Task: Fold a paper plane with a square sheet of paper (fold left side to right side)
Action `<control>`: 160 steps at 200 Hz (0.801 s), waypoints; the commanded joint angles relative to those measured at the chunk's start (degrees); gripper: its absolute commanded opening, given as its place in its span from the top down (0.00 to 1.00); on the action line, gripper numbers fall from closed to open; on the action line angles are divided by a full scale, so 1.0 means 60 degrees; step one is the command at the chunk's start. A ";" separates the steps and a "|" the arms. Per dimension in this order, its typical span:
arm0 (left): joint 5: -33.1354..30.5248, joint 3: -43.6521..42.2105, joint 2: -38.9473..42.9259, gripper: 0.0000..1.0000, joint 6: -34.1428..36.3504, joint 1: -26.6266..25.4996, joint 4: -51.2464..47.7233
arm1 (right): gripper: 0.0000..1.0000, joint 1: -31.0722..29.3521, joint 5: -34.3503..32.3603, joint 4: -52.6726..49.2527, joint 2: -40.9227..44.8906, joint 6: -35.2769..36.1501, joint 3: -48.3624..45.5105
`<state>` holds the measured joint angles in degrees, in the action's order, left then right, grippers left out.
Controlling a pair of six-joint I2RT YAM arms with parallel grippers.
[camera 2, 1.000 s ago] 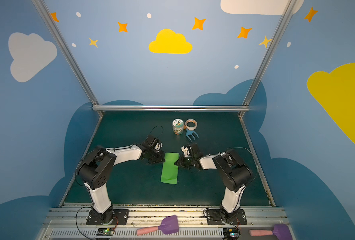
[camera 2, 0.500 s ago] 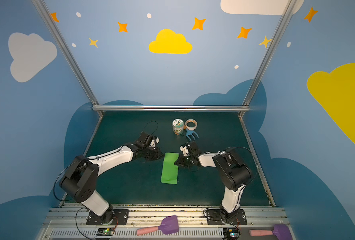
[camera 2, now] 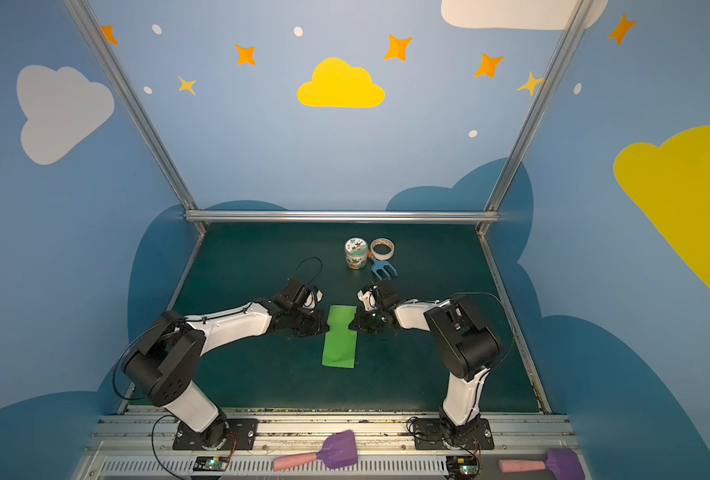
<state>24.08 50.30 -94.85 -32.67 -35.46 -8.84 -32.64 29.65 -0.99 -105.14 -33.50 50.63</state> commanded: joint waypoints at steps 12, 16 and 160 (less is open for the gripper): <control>-0.0180 -0.0566 -0.0174 0.93 -0.0685 -0.0529 0.0705 | 1.00 0.0092 -0.1541 -0.2041 -0.0993 0.0680 -0.0138; -0.0189 -0.0644 -0.0173 0.93 -0.0770 -0.0593 0.0786 | 1.00 0.0107 -0.1554 -0.2091 -0.0995 0.0723 -0.0101; 0.0201 0.1848 -0.0657 0.96 0.0920 0.0811 -0.1256 | 1.00 0.0528 -0.1675 -0.2409 -0.1057 0.1058 -0.0036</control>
<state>22.87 57.25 -94.59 -34.17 -33.58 -9.13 -31.22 31.35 -6.48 -106.65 -28.03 53.78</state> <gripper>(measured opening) 0.051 0.047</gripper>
